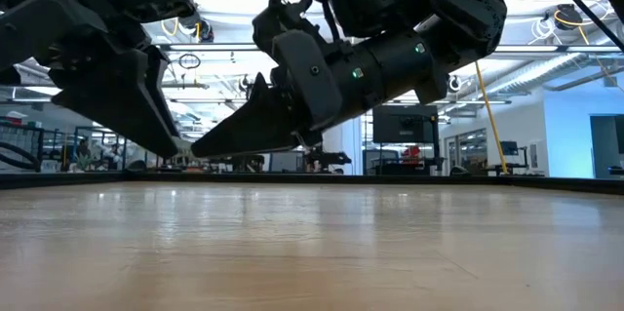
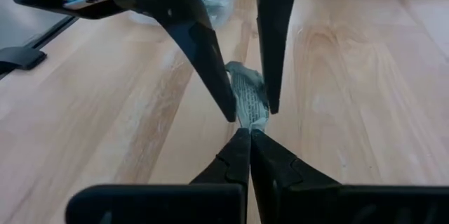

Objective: Pick and place Stevia / Truvia into bins
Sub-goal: Put the stevia packet into the transparent bin

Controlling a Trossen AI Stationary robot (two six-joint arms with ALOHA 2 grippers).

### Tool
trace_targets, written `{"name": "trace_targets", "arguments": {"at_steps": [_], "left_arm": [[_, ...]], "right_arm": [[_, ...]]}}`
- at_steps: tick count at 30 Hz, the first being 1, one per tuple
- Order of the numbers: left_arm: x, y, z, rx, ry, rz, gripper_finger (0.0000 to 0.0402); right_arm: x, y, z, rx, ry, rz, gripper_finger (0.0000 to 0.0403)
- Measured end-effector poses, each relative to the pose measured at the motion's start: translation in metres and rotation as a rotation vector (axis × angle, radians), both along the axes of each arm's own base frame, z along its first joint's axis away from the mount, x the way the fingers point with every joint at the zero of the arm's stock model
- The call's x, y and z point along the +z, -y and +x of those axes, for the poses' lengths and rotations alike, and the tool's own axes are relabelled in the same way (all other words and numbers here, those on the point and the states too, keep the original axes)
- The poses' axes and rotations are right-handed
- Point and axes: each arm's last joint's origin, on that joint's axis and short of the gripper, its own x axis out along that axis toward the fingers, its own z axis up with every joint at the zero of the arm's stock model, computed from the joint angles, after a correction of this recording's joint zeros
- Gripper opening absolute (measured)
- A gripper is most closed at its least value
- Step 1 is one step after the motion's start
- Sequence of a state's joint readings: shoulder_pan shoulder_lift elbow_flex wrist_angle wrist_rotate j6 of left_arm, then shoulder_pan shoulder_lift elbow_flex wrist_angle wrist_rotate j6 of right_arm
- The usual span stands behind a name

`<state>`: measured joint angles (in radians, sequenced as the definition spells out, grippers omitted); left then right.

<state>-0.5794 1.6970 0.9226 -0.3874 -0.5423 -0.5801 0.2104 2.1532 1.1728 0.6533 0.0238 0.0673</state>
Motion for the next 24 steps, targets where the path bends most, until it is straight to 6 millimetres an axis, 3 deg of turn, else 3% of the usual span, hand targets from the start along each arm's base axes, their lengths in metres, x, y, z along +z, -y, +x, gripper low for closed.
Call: {"name": "trace_targets", "arguments": {"at_steps": [9,17,24], "left_arm": [[0.000,-0.001,0.001,-0.018,-0.016,-0.008,0.0013],[-0.001,-0.003,0.001,-0.026,-0.042,-0.032,0.0039],[-0.001,-0.003,-0.010,-0.022,-0.140,-0.048,0.0010]], "right_arm": [[0.000,0.000,0.000,0.026,0.012,-0.060,0.0017],[-0.001,0.000,-0.001,0.030,-0.001,-0.083,0.0096],[-0.006,0.001,-0.003,0.029,-0.061,-0.097,0.0143]]}}
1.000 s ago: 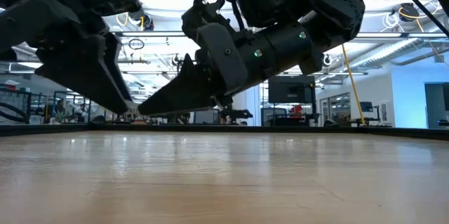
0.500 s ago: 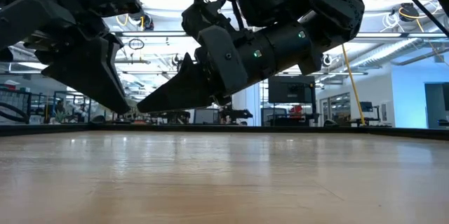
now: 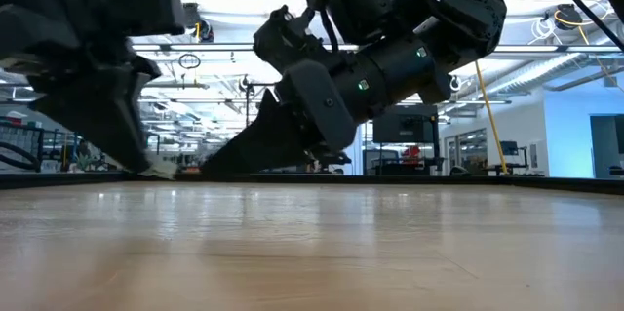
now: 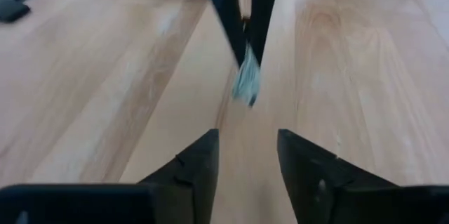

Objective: Pick and place Stevia / Truvia into bins
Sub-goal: Put the stevia packet into the transparent bin

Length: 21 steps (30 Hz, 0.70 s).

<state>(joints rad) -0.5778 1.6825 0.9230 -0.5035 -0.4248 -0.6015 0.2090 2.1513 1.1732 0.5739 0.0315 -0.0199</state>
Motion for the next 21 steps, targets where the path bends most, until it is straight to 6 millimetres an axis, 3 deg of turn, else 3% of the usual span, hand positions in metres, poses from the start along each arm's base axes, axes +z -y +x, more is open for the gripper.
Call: {"name": "trace_targets", "arguments": {"at_steps": [6,11,15,21], "left_arm": [[0.017,0.004,-0.021,0.036,-0.035,-0.023,0.0009],[0.056,0.014,-0.044,0.091,-0.060,-0.109,0.0011],[0.082,0.024,-0.067,0.121,-0.205,-0.231,0.0008],[0.083,0.042,-0.097,0.377,-0.452,-0.414,0.0020]], "right_arm": [[-0.003,0.000,-0.002,-0.001,-0.039,-0.009,0.0143],[-0.006,0.001,-0.003,0.011,-0.068,-0.036,0.0140],[-0.007,0.001,-0.004,0.014,-0.080,-0.044,0.0141],[-0.007,0.001,-0.004,0.012,-0.081,-0.039,0.0140]]}}
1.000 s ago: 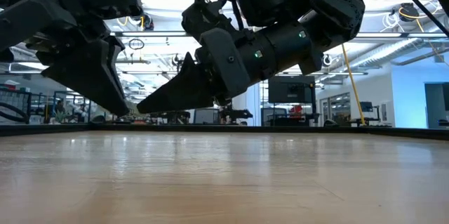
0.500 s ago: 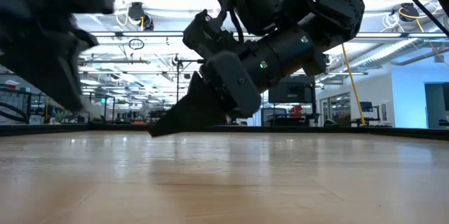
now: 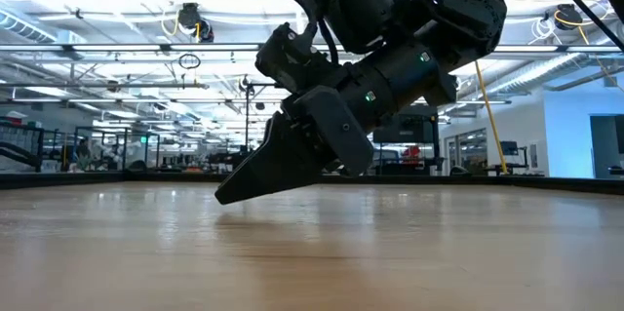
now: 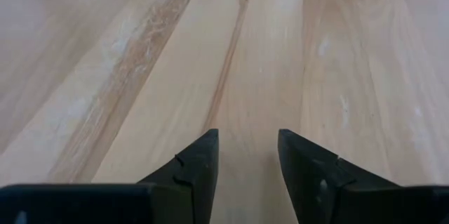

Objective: Pick and place Stevia / Truvia into bins
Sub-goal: Put the stevia packet into the transparent bin, then return to Home Position

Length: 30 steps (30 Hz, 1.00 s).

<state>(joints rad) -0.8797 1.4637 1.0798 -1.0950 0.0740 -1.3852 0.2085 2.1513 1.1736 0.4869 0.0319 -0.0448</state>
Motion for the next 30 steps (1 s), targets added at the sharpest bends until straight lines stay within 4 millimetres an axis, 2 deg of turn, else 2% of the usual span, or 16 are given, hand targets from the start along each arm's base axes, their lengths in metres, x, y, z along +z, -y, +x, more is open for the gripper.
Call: {"name": "trace_targets", "arguments": {"at_steps": [3,7,18,27,30], "left_arm": [[-0.008,0.007,-0.008,0.090,-0.040,0.027,0.0030],[-0.016,0.011,-0.011,0.114,-0.041,0.068,0.0034],[-0.027,0.004,-0.008,0.177,-0.067,0.108,0.0044],[-0.029,-0.003,-0.001,0.204,-0.072,0.112,0.0150],[-0.028,-0.007,0.003,0.210,-0.075,0.106,0.0172]], "right_arm": [[-0.001,0.000,0.000,0.001,-0.006,-0.002,0.0141],[-0.001,0.000,0.000,0.002,-0.006,-0.001,0.0141],[-0.001,0.000,0.000,0.003,-0.006,-0.001,0.0141],[0.000,0.000,-0.001,0.011,-0.007,-0.013,0.0141],[0.014,0.001,-0.006,0.042,-0.046,-0.069,0.0141]]}}
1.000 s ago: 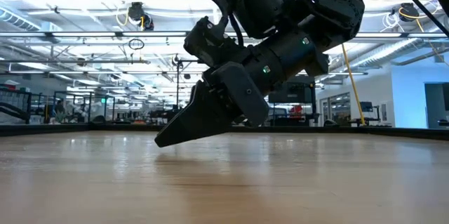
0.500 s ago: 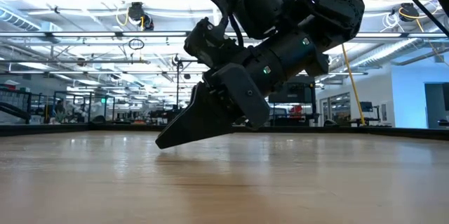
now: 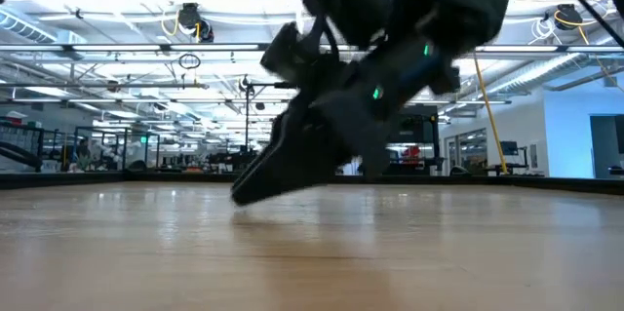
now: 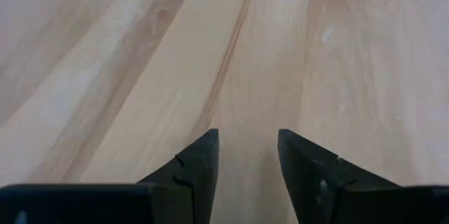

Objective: Pick and place Stevia / Truvia into bins
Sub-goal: Return to Home Position

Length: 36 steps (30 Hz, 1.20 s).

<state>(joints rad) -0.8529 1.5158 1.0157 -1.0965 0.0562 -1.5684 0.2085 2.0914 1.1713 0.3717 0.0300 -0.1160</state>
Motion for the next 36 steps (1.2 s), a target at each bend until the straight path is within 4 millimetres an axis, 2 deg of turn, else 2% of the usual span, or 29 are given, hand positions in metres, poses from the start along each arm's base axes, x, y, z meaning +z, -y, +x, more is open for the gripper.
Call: {"name": "trace_targets", "arguments": {"at_steps": [4,8,13,16,19,23,26,29,32,36], "left_arm": [[0.008,-0.011,0.004,-0.010,-0.002,-0.031,0.0181],[0.033,-0.030,0.001,-0.055,0.085,-0.023,0.0182],[0.071,-0.068,-0.019,-0.222,0.318,0.156,0.0182],[0.088,-0.085,-0.032,-0.241,0.475,0.249,0.0182],[0.102,-0.103,-0.047,-0.270,0.617,0.423,0.0182],[0.114,-0.123,-0.066,-0.219,0.771,0.529,0.0182],[0.108,-0.134,-0.079,-0.201,0.837,0.514,0.0182],[0.088,-0.141,-0.087,-0.165,0.911,0.484,0.0182],[0.064,-0.145,-0.091,-0.147,1.014,0.505,0.0182],[0.033,-0.152,-0.096,-0.101,1.125,0.574,0.0182]], "right_arm": [[0.047,0.005,-0.017,-0.024,-0.051,-0.111,0.0141],[0.096,0.014,-0.044,-0.116,-0.089,-0.180,0.0141],[0.159,0.025,-0.089,-0.211,-0.070,-0.123,0.0141],[0.187,0.031,-0.119,-0.245,-0.075,-0.077,0.0141],[0.209,0.037,-0.156,-0.312,-0.105,0.005,0.0141],[0.219,0.047,-0.202,-0.362,-0.122,0.060,0.0141],[0.207,0.054,-0.230,-0.345,-0.024,0.085,0.0141],[0.188,0.060,-0.256,-0.312,0.083,0.084,0.0141],[0.181,0.068,-0.279,-0.285,0.237,0.069,0.0141],[0.168,0.074,-0.307,-0.226,0.356,0.141,0.0141]]}}
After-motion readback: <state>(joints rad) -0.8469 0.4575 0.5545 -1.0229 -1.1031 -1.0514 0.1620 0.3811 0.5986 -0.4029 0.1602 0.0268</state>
